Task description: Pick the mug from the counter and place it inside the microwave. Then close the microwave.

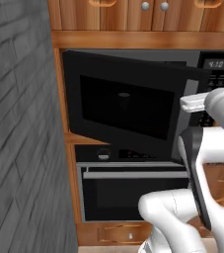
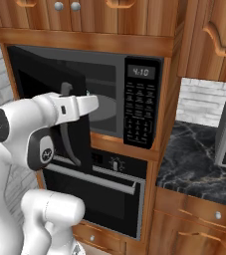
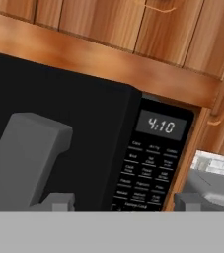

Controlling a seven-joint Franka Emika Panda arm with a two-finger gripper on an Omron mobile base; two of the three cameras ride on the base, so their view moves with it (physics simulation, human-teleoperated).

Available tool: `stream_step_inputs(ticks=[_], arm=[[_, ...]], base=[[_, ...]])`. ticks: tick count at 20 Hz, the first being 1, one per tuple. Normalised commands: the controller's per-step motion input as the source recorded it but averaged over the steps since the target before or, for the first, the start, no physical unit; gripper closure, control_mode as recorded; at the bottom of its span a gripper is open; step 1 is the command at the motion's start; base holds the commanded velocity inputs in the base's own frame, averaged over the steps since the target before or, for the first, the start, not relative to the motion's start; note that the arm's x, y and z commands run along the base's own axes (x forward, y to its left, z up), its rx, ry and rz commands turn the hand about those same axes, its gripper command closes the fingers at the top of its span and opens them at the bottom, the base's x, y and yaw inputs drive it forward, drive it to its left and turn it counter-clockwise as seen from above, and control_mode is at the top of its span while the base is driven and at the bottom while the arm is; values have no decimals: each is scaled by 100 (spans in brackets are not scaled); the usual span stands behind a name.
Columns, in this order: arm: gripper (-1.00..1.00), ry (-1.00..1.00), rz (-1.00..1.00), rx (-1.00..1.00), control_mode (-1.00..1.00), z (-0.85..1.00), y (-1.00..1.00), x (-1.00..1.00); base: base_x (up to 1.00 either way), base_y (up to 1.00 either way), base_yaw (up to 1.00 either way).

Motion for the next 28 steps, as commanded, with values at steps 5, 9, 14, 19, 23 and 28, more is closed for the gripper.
stream_step_inputs(ticks=[5,9,14,19,23,28], arm=[[-100,0,0,0,-100,-1,0,44],[-100,0,0,0,-100,0,0,43],[-100,0,0,0,-100,0,0,47],[-100,0,0,0,-100,0,0,47],[-100,0,-3,0,-100,0,0,44],[-100,0,-8,0,-100,0,0,38]], base=[[0,0,0],[0,0,0],[0,0,0],[0,0,0],[0,0,0],[0,0,0]])
